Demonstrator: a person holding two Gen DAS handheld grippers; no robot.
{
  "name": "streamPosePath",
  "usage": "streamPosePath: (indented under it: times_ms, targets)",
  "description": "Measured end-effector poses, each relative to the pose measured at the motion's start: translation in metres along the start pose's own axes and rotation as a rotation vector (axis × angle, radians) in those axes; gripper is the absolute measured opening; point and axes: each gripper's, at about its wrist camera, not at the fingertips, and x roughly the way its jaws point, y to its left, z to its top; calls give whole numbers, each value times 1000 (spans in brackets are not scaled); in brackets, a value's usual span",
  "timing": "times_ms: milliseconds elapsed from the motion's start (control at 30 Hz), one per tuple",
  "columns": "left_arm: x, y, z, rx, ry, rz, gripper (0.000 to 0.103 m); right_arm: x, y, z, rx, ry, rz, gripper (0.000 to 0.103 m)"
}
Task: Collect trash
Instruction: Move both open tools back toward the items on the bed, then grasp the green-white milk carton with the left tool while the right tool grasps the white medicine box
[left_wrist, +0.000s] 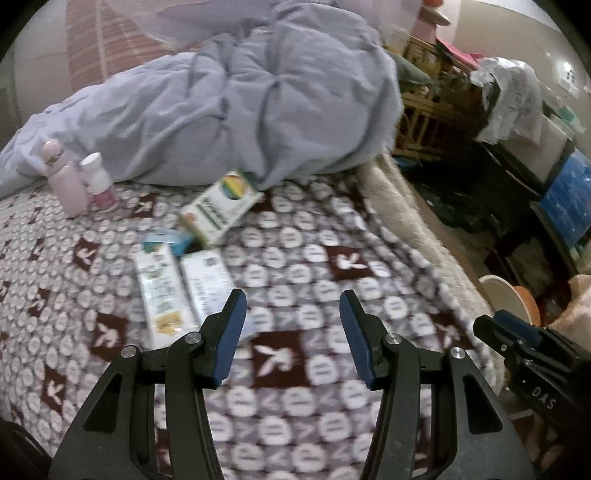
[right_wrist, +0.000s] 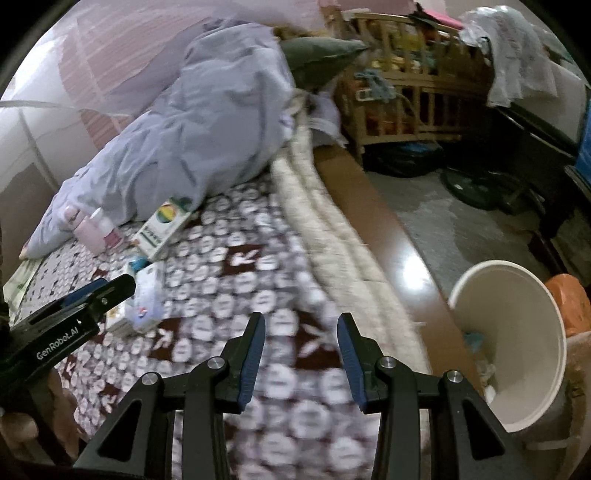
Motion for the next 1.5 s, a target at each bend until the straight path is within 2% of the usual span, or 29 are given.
streamPosePath:
  times_ms: [333,700,1067,1267,1367,1500]
  targets:
    - [-10,60,-10,-61,-2,64,51,13,54,1,-69,18,50,39]
    - [-9,134,-33,-148,61,110,51,28,90,0,-121,52,97,40]
    - [0,177,-40,-221,109,124,51,85,143,-8,-203,179,189,44]
    - [19,179,-25,-278,135,56,51,112,162,3,-217,204,179,45]
    - [36,171,-13,-310,151,-9,57,117,155,7,-196,205,175,45]
    - [64,156,-1,-339,184,-59,59,121,140,9,-161,212,162,45]
